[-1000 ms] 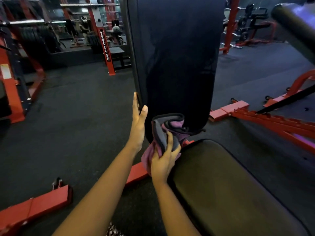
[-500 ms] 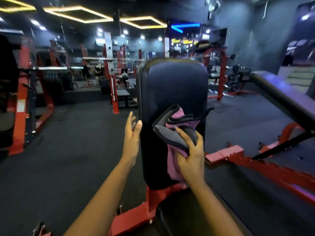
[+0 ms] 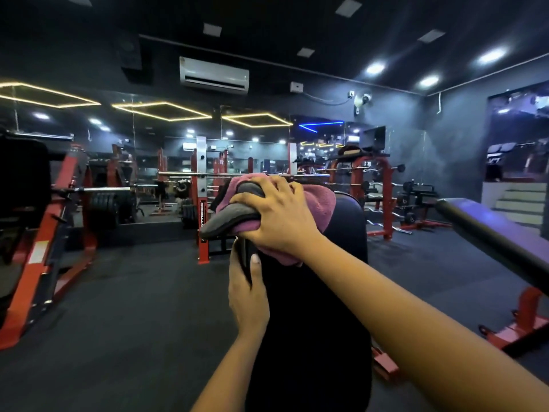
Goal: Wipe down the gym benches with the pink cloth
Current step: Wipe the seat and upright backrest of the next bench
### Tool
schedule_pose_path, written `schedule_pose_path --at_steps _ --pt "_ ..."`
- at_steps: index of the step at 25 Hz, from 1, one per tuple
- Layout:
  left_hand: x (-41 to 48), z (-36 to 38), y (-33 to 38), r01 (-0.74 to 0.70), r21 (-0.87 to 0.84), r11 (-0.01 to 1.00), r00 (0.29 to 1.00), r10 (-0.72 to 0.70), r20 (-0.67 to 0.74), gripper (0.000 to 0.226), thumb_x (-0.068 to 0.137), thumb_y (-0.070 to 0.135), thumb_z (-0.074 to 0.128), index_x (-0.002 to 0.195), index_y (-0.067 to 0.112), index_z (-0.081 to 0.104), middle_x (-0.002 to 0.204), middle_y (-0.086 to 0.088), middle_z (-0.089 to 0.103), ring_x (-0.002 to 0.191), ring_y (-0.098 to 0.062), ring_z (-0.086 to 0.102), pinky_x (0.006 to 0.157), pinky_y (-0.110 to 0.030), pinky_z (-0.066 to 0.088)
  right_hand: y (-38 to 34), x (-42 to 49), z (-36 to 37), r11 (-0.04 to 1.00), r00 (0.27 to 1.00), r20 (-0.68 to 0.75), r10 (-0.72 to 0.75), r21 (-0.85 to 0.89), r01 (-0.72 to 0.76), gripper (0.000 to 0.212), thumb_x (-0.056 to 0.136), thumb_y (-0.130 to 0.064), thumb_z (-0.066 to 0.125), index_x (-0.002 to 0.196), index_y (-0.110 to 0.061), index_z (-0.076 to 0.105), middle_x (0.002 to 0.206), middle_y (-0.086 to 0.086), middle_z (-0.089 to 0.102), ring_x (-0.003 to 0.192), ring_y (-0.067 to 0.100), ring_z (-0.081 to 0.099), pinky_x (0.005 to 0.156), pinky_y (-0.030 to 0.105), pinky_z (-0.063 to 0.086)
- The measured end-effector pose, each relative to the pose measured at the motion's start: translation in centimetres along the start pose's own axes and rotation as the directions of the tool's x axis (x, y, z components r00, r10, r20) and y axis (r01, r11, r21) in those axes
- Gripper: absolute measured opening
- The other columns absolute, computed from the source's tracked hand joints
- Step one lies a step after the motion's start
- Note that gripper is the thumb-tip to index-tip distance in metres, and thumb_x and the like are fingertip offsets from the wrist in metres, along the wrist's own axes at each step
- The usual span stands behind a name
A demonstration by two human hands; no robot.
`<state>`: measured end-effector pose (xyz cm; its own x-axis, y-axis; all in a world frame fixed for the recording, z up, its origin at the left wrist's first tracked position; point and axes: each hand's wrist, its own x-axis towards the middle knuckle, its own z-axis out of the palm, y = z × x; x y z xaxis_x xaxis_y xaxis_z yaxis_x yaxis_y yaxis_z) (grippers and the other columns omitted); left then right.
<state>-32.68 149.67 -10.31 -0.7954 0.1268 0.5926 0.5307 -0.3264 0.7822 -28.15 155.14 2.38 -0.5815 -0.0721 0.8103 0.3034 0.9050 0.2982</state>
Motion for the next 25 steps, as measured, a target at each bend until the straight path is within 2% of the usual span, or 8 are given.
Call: schedule_pose_path --at_steps 2,4,9,13,16,19,23,25 --pt "0.0 0.0 0.0 -0.021 0.009 1.000 1.000 0.021 0.002 0.085 0.073 0.070 0.025 0.144 0.024 0.030 0.147 0.003 0.038 0.133 -0.010 0.035 0.102 -0.022 0.027 0.8 0.5 -0.2 0.999 0.999 -0.015 0.033 0.011 -0.032 0.061 0.068 -0.070 0.032 0.118 -0.042 0.055 0.125 -0.002 0.052 0.112 0.027 0.046 0.087 0.044 0.035" --pt "-0.1 -0.1 0.0 -0.037 0.007 0.999 0.999 0.037 0.017 0.082 0.074 0.069 0.027 0.144 0.025 0.029 0.147 0.007 0.037 0.130 -0.002 0.033 0.102 -0.019 0.025 1.8 1.0 -0.6 0.990 0.993 -0.001 0.114 0.086 -0.114 0.063 0.068 -0.070 0.029 0.119 -0.043 0.055 0.120 -0.001 0.054 0.109 0.026 0.048 0.088 0.043 0.035" --pt "-0.3 -0.4 0.4 0.005 -0.040 0.999 0.997 -0.002 0.073 0.081 0.073 0.070 0.031 0.144 0.031 0.026 0.143 0.017 0.033 0.128 0.005 0.028 0.101 -0.017 0.023 7.7 1.6 -1.4 0.909 0.936 0.146 0.322 0.228 -0.348 0.060 0.068 -0.060 0.041 0.122 -0.039 0.057 0.122 0.001 0.061 0.112 0.027 0.055 0.093 0.040 0.043" --pt "0.0 -0.7 0.3 0.055 -0.068 0.996 0.988 -0.045 0.151 0.071 0.083 0.061 0.039 0.145 0.033 0.021 0.150 0.014 0.028 0.134 -0.001 0.026 0.108 -0.025 0.024 13.0 -1.1 -1.3 0.768 0.887 0.143 0.439 0.453 -0.453 0.036 0.081 -0.038 0.061 0.116 -0.027 0.065 0.116 0.003 0.066 0.105 0.023 0.059 0.093 0.032 0.043" --pt "-0.1 -0.9 0.5 0.053 -0.086 0.995 0.982 -0.036 0.188 0.066 0.085 0.058 0.041 0.144 0.040 0.017 0.148 0.021 0.021 0.136 0.000 0.019 0.113 -0.031 0.022 15.4 -3.0 -0.3 0.585 0.776 0.172 0.607 0.564 -0.583 0.029 0.086 -0.027 0.063 0.114 -0.019 0.066 0.112 0.009 0.067 0.101 0.020 0.058 0.086 0.027 0.040" --pt "-0.4 -1.1 0.6 -0.002 -0.044 0.999 0.981 0.011 0.196 0.074 0.078 0.064 0.040 0.143 0.046 0.009 0.145 0.027 0.013 0.133 0.007 0.010 0.109 -0.026 0.016 15.6 -5.6 1.0 0.416 0.661 0.187 0.727 0.646 -0.640 0.032 0.089 -0.029 0.060 0.117 -0.013 0.063 0.116 0.012 0.065 0.098 0.015 0.054 0.081 0.023 0.037" --pt "-1.3 -2.0 0.0 -0.112 0.060 0.992 0.960 0.093 0.265 0.077 0.077 0.065 0.036 0.143 0.045 0.002 0.150 0.024 0.007 0.134 0.011 0.007 0.102 -0.005 0.011 14.0 -10.3 2.7 0.228 0.506 0.205 0.838 0.710 -0.666 0.041 0.089 -0.034 0.060 0.122 -0.010 0.058 0.115 0.007 0.062 0.103 0.015 0.053 0.077 0.015 0.036" --pt "-2.9 -3.1 -1.0 -0.137 0.098 0.986 0.942 0.099 0.321 0.074 0.080 0.061 0.039 0.140 0.048 -0.002 0.147 0.031 0.001 0.133 0.019 0.002 0.100 0.004 0.006 12.9 -12.9 3.8 0.141 0.426 0.243 0.871 0.707 -0.693 0.050 0.087 -0.039 0.061 0.127 -0.009 0.054 0.125 0.012 0.060 0.113 0.023 0.055 0.089 0.022 0.041"
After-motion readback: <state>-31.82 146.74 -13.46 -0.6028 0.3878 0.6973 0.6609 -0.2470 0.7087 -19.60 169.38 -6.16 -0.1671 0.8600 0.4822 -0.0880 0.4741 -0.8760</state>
